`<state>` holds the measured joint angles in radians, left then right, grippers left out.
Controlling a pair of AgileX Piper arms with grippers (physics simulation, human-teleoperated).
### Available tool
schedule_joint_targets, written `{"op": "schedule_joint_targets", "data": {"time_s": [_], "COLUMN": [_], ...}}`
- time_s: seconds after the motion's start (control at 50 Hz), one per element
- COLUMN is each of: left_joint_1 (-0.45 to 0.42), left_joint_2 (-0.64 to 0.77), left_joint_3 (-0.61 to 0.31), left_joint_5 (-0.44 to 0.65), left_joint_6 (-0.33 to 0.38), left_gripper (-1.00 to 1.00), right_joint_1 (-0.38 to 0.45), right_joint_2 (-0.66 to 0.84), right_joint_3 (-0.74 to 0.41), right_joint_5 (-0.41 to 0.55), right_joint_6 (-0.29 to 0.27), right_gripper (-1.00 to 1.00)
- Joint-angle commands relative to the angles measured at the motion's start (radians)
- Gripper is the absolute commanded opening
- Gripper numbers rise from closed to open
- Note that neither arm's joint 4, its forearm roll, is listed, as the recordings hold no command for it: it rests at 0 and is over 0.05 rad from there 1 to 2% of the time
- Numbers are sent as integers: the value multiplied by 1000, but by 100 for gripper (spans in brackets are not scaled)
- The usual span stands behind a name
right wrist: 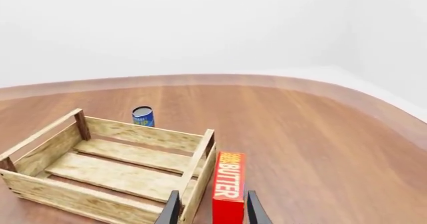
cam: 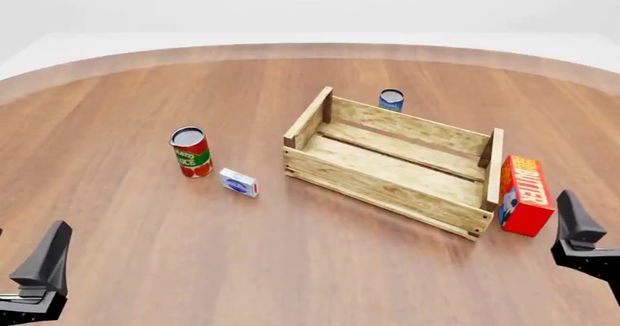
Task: Pick up the butter and put it in the tray.
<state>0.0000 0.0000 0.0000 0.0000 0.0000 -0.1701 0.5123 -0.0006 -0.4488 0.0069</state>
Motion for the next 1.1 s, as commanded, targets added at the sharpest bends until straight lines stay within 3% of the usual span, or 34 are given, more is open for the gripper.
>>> {"op": "schedule_joint_targets", "data": {"time_s": [0.02,0.32,0.6,1.1], "left_joint_1": [0,0,0,0], "left_joint_2": [0,0,0,0], "left_joint_3": [0,0,0,0], "left_joint_5": [0,0,0,0], "left_joint_6": [0,0,0,0], "left_gripper": [100,100,100,100], "right_joint_1": [-39,-52,-65,-52], "right_joint_2": [74,176,409,743], "right_joint_3": [0,0,0,0], "right_joint_5": [-55,-140,-354,-637], "right_joint_6": [3,23,24,35], "right_gripper": [100,100,100,100]}}
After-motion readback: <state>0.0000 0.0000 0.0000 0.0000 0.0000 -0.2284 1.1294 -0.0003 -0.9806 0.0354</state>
